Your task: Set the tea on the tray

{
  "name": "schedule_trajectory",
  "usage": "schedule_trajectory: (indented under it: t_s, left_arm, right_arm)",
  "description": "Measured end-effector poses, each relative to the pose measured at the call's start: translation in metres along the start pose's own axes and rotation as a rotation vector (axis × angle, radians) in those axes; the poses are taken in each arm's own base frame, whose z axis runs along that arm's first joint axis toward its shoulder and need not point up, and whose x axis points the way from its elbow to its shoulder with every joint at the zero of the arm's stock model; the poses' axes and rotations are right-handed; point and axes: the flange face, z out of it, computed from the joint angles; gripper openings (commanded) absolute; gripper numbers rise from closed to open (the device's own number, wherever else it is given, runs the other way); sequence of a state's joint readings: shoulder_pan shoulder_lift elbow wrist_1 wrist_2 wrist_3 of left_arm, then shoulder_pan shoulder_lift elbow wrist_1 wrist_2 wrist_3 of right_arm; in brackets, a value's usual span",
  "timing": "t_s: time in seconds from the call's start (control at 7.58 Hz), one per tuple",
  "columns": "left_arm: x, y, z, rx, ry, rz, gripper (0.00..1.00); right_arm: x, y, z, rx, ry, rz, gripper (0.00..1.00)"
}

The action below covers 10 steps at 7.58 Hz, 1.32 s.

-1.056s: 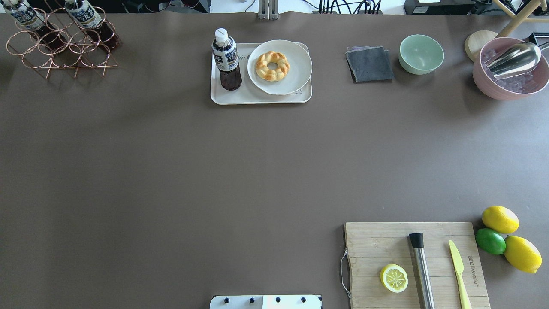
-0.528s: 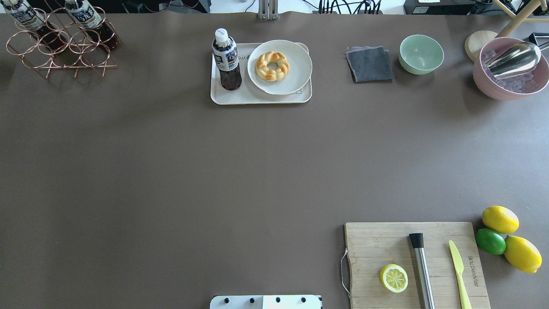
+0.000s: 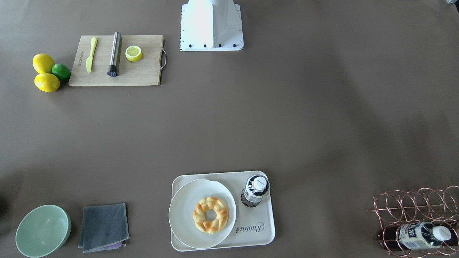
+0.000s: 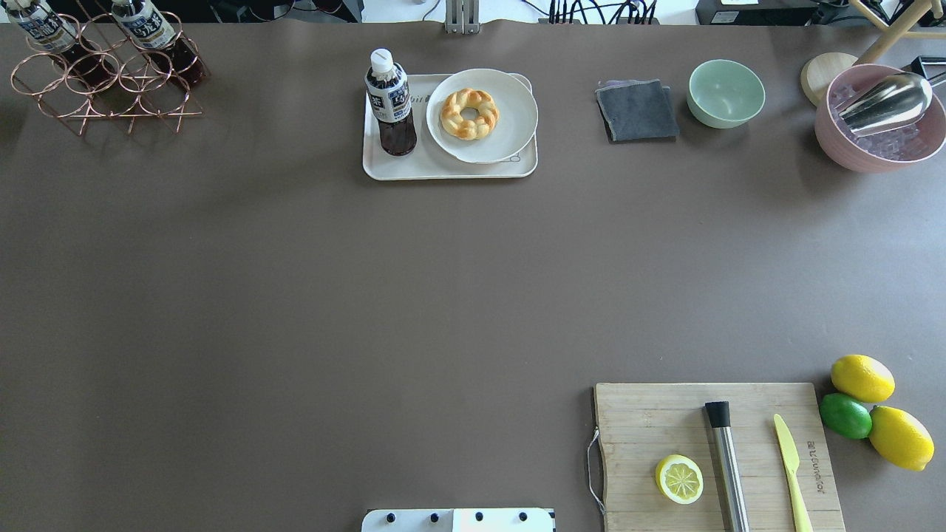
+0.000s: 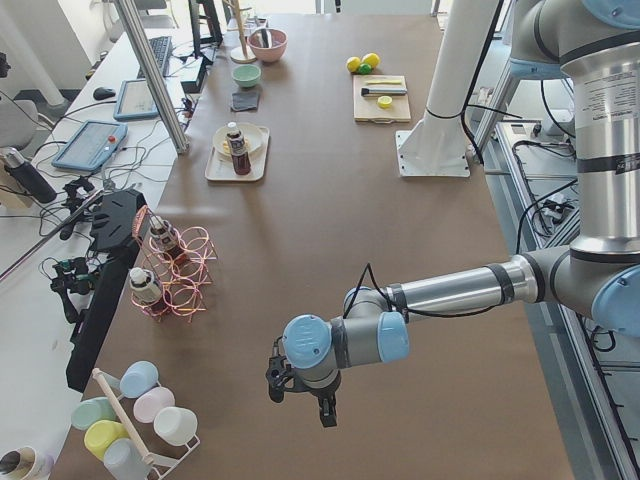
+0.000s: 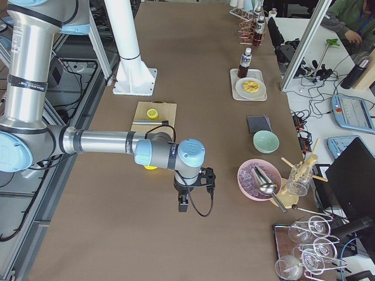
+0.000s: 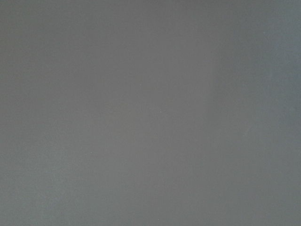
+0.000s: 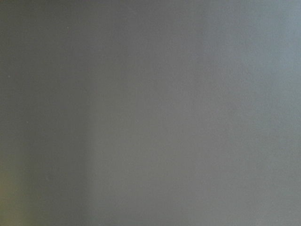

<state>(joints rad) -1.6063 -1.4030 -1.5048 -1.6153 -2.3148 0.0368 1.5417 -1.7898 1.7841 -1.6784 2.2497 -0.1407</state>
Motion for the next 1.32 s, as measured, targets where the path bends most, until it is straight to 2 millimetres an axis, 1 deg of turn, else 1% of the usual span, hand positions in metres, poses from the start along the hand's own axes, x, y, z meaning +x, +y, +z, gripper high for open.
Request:
schedule_trajectory:
  t_s: [0.4,0.53,0.66,0.79,0.92,1.06,1.32]
  left_arm:
    - [0.001,0.0,0.0,-0.003,0.0,0.0,0.98]
    - [0.008,-0.005,-0.004,-0.012,-0.002,-0.003,0.98]
    - [0.027,-0.013,-0.018,-0.032,-0.004,-0.012,0.98]
    - [0.051,-0.014,-0.043,-0.059,-0.016,-0.028,0.98]
    - [0.067,-0.008,-0.061,-0.074,-0.037,-0.036,0.98]
    - [0.072,-0.002,-0.067,-0.086,-0.05,-0.041,0.98]
    - [0.072,0.003,-0.068,-0.096,-0.057,-0.048,0.98]
  right_arm:
    - [0.001,-0.002,0.0,0.0,0.003,-0.002,1.0]
    - [0.001,-0.002,0.0,0.0,0.003,-0.001,1.0]
    - [0.001,-0.002,0.0,0.0,0.003,-0.002,1.0]
    - [0.001,-0.003,0.0,0.001,0.003,-0.003,1.0]
    - [0.001,-0.002,0.0,0.001,0.003,-0.003,1.0]
    - [0.001,-0.002,0.001,0.0,0.004,-0.004,1.0]
    - [0.001,-0.002,0.001,-0.001,0.005,-0.009,1.0]
